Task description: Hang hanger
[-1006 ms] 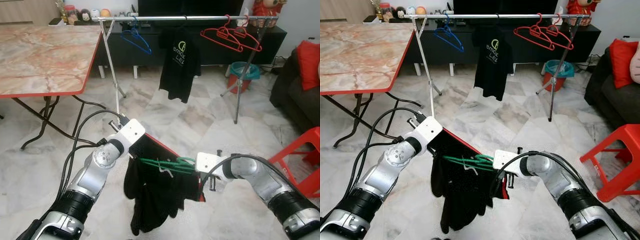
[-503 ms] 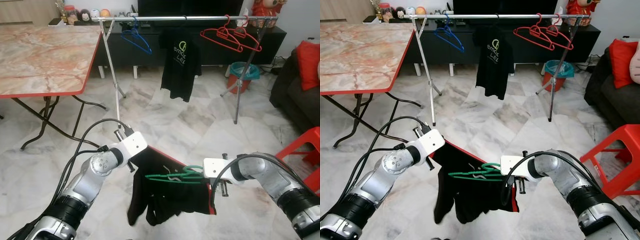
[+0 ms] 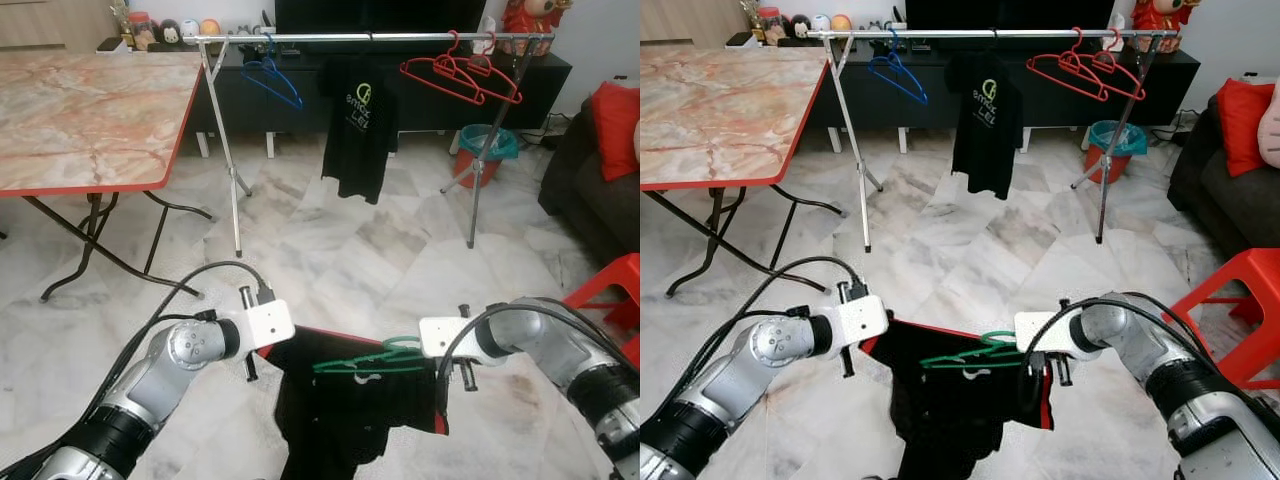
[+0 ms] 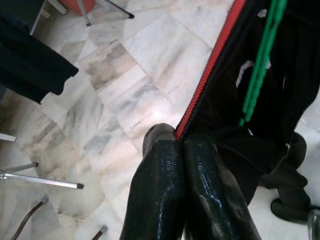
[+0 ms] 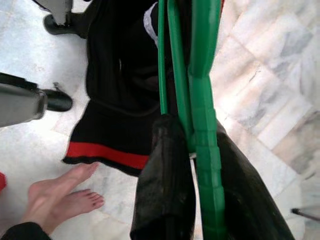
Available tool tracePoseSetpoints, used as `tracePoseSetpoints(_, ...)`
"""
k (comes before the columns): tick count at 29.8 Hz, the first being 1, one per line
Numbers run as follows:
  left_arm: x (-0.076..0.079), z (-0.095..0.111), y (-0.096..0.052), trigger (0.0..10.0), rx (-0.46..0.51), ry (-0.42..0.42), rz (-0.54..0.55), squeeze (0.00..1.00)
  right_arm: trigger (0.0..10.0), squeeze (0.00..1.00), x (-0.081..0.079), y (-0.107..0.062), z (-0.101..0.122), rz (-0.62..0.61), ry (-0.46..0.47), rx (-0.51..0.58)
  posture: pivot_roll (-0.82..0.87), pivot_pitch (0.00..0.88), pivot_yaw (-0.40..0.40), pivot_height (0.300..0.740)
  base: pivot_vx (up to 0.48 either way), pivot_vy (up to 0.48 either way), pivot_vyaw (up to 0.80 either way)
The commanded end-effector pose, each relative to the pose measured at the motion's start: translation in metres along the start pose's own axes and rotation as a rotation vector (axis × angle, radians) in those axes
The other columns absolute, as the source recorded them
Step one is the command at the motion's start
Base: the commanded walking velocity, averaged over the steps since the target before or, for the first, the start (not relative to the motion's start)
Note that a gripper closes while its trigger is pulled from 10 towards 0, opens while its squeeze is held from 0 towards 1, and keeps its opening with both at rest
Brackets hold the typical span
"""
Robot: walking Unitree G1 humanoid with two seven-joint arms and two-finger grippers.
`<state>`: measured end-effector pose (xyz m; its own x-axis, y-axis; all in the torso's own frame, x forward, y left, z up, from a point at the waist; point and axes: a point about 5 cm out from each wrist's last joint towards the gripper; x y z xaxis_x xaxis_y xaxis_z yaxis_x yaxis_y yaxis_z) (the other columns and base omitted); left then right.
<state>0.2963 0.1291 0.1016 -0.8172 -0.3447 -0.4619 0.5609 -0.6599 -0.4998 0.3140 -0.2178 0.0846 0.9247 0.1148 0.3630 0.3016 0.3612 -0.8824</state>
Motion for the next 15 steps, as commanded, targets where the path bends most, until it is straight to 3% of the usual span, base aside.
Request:
tracePoseSetpoints(1,-0.012,-0.016,-0.014,0.0,-0.091,0.032,0.045,0.0,10.0,0.0,-0.002,-0.012,-0.022,-0.003,0.031,-0.091,0.04,0.0,-0.008,0.74,0.0,0.0,0.0)
tracePoseSetpoints(4,-0.017,-0.016,-0.014,0.0,-0.089,0.034,0.092,0.0,10.0,0.0,0.001,-0.013,-0.02,-0.014,0.031,-0.08,0.04,0.0,-0.009,0.74,0.0,0.0,0.0)
tracePoseSetpoints(5,-0.023,-0.015,-0.014,0.0,-0.084,0.043,0.143,0.0,10.0,0.0,0.003,-0.014,-0.013,-0.005,0.063,0.012,0.04,0.0,-0.01,0.74,0.0,0.0,0.0)
tracePoseSetpoints(7,-0.024,-0.014,-0.014,0.0,-0.082,0.047,0.157,0.0,10.0,0.0,0.004,-0.015,-0.01,-0.005,0.079,0.051,0.04,0.0,-0.01,0.74,0.0,0.0,0.0)
tracePoseSetpoints(10,-0.033,-0.012,-0.014,0.0,-0.068,0.036,0.237,0.0,10.0,0.0,0.006,-0.022,0.005,0.052,0.131,0.25,0.04,0.0,-0.011,0.74,0.0,0.0,0.0)
tracePoseSetpoints(15,-0.034,-0.014,-0.014,0.0,-0.073,0.04,0.238,0.0,10.0,0.0,-0.003,-0.027,-0.005,0.162,0.083,0.195,0.04,0.0,-0.012,0.74,0.0,0.0,0.0)
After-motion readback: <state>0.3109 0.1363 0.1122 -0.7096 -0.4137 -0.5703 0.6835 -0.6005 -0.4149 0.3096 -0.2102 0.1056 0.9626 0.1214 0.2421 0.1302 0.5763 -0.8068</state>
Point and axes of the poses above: a point about 5 cm out from each wrist's last joint towards the gripper, its own y axis pointing out of the wrist towards the gripper, its own z axis along the axis of the wrist's last joint, x = y × z, and after that the axes turned 8 degrees about -y, right-handed
